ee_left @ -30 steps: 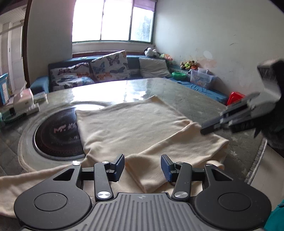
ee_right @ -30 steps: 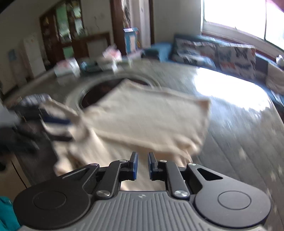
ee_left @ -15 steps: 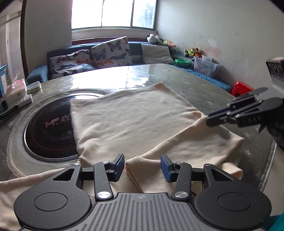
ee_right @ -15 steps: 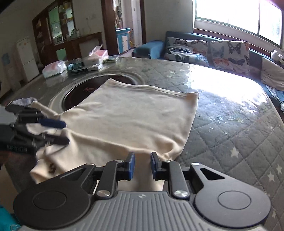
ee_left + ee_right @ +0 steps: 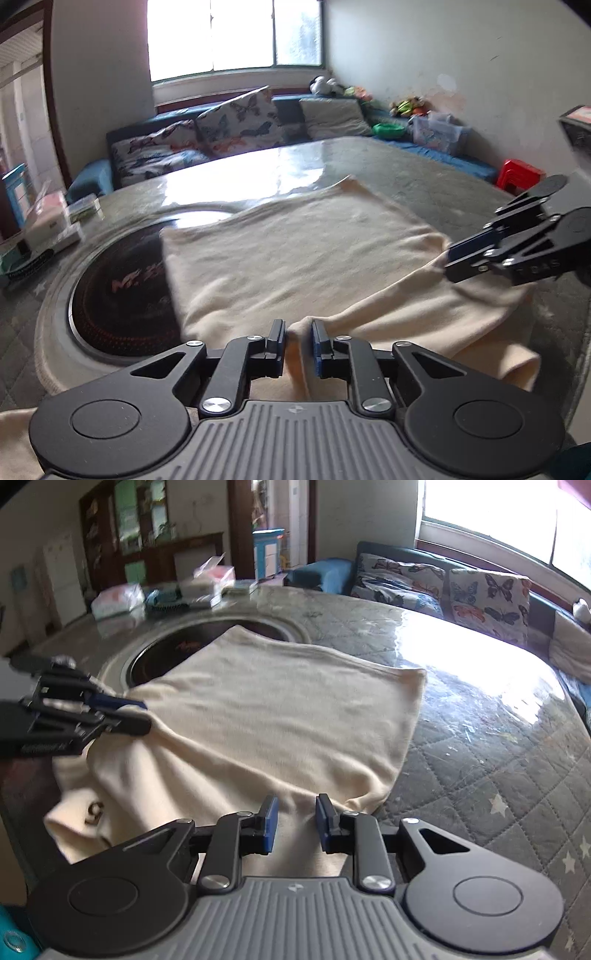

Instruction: Fold clothes

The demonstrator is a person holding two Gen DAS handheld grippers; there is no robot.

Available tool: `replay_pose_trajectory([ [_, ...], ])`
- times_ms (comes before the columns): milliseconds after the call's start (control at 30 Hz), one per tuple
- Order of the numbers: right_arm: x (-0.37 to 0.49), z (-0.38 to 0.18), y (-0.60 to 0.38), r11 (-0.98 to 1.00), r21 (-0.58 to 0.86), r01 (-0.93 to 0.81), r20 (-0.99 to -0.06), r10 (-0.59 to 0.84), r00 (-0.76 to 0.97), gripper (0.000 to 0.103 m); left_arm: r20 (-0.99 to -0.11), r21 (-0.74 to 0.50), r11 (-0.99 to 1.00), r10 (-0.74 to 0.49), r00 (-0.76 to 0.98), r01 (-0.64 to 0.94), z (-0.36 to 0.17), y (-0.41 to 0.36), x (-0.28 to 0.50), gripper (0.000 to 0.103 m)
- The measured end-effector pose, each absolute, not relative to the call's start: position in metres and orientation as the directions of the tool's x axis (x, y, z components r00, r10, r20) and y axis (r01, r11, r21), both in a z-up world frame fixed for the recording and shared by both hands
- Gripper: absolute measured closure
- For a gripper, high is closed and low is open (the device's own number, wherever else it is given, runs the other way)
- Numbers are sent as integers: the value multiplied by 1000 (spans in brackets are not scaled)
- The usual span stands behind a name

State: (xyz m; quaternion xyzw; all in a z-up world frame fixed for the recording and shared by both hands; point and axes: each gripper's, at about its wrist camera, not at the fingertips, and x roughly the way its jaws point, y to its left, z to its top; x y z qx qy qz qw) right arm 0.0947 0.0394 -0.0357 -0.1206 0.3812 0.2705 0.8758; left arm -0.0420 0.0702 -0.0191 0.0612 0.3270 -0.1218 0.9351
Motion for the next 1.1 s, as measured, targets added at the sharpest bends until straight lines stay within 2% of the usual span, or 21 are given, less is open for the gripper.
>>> replay_pose_trajectory([
  [200, 79, -23, 69, 734, -6, -679, -726, 464, 508, 81, -611, -10, 980, -165, 774, 201, -8, 98, -62, 78],
  [367, 72, -25, 110, 630, 5, -776, -735, 529, 424, 81, -614, -49, 998, -64, 786, 43, -6, 135, -87, 72],
  [533, 66, -36, 146, 552, 2, -834, -755, 547, 360, 81, -621, -77, 988, 55, 782, -131, -5, 172, -112, 70],
  [667, 61, -37, 159, 518, -8, -855, -759, 554, 342, 81, -630, -80, 945, 199, 751, -317, -8, 207, -130, 68],
  [867, 62, -30, 161, 524, -17, -852, -755, 552, 354, 81, -655, -140, 844, 314, 687, -518, -13, 247, -140, 60],
  [1000, 62, -30, 160, 537, -22, -843, -755, 544, 366, 81, -666, -163, 813, 328, 670, -559, -17, 256, -135, 59],
  [1100, 61, -28, 156, 549, -19, -836, -748, 547, 376, 81, -658, -167, 807, 336, 674, -566, -18, 257, -129, 62],
])
